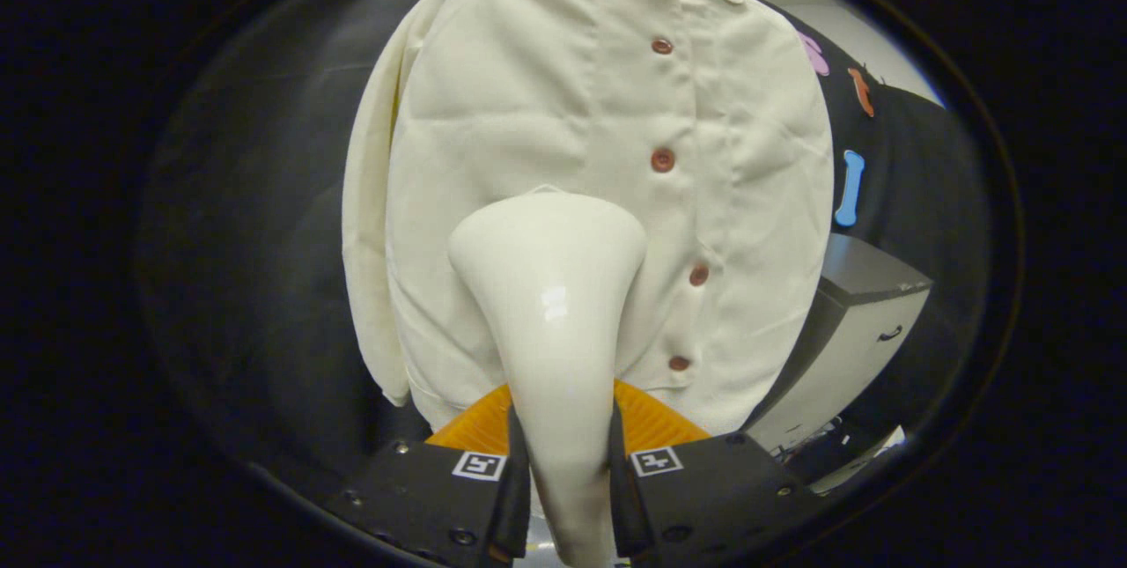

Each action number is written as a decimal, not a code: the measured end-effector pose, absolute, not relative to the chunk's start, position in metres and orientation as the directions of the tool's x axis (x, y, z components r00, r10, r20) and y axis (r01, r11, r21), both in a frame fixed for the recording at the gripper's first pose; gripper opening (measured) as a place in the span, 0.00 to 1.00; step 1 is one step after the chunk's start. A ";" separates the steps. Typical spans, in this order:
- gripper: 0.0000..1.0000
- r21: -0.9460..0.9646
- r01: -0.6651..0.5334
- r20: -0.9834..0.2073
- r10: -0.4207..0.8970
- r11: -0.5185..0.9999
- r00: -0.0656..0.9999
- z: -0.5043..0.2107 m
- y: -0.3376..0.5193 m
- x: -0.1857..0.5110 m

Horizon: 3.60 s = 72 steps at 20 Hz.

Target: Iron the clothes twice with a garment steamer, once on the left side and once on the right side.

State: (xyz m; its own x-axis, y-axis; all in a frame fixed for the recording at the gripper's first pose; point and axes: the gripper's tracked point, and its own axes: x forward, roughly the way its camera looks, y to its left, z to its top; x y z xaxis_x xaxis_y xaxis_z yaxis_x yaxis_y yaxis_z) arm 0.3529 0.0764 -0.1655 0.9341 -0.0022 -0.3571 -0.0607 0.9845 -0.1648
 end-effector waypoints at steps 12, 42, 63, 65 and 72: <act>0.38 -0.229 -0.097 -0.550 -0.046 0.969 0.834 -0.280 0.046 0.335; 0.37 -0.087 -0.049 -0.217 0.029 0.995 0.976 -0.019 -0.024 0.291; 0.36 -0.062 -0.088 -0.073 0.084 0.994 0.994 0.114 -0.068 0.387; 0.36 -0.070 -0.081 -0.077 0.076 0.994 0.994 0.110 -0.068 0.389; 0.37 -0.112 -0.042 -0.144 0.025 0.993 0.989 0.075 -0.078 0.394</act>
State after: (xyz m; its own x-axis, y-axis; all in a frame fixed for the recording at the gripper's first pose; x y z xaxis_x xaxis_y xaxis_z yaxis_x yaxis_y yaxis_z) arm 0.3944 -0.0781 0.0754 0.9892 0.0255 -0.1442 -0.0419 0.9928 -0.1118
